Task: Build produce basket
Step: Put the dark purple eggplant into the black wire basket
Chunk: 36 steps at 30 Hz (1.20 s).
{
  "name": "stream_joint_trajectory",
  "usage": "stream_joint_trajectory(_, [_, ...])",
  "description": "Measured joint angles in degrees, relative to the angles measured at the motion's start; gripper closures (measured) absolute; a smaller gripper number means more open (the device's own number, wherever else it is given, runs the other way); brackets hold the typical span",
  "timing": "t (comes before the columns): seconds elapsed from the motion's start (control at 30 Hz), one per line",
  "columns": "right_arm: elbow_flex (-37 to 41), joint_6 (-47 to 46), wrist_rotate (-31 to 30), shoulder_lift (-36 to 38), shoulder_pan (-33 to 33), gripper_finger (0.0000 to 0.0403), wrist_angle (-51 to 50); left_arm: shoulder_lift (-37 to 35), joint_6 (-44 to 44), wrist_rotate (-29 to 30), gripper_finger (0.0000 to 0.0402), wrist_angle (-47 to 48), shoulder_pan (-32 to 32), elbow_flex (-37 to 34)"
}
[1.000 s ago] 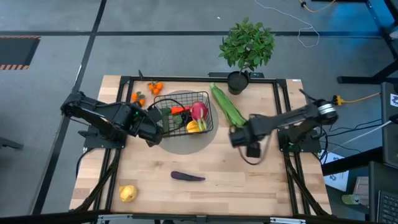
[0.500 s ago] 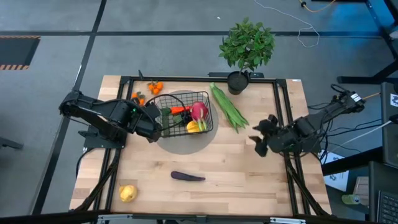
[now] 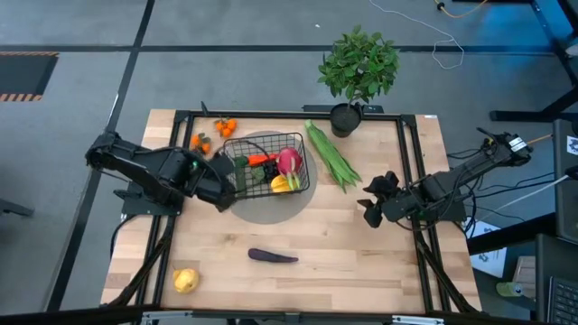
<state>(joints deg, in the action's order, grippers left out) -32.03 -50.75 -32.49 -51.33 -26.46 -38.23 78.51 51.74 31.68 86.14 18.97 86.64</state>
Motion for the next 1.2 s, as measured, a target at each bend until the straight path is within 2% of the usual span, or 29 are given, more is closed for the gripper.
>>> stream_joint_trajectory(0.07, [0.26,0.00,0.06,-0.02,0.02,0.0176,-0.07,0.02,-2.90,-3.31,0.0266,-8.44,0.88,-2.31])
stream_joint_trajectory(0.23, [0.28,0.24,0.07,-0.02,0.02,0.0176,0.14,2.21,-16.19,-13.24,0.0266,-39.97,2.99,-11.75])
stream_joint_trajectory(0.33, [0.28,0.61,0.09,-0.02,0.02,0.0176,0.32,5.66,-19.15,-15.45,0.0266,-50.60,4.12,-15.72])
stream_joint_trajectory(0.53, [0.28,4.07,1.53,-0.02,0.02,0.0176,0.32,16.15,-17.60,-21.52,0.0266,-53.14,7.82,-17.21])
stream_joint_trajectory(0.73, [0.27,4.62,1.73,-0.02,0.02,0.0176,0.32,23.73,-19.31,-21.68,0.0266,-60.33,11.35,-17.18])
stream_joint_trajectory(0.9, [0.26,4.51,1.72,-0.02,0.02,0.0176,0.57,26.52,-19.30,-19.30,0.0266,-60.48,12.30,-17.09])
stream_joint_trajectory(1.2, [0.26,3.22,1.72,-0.02,0.02,0.0176,0.98,29.56,-19.30,-18.49,0.0266,-60.34,12.03,-16.88])
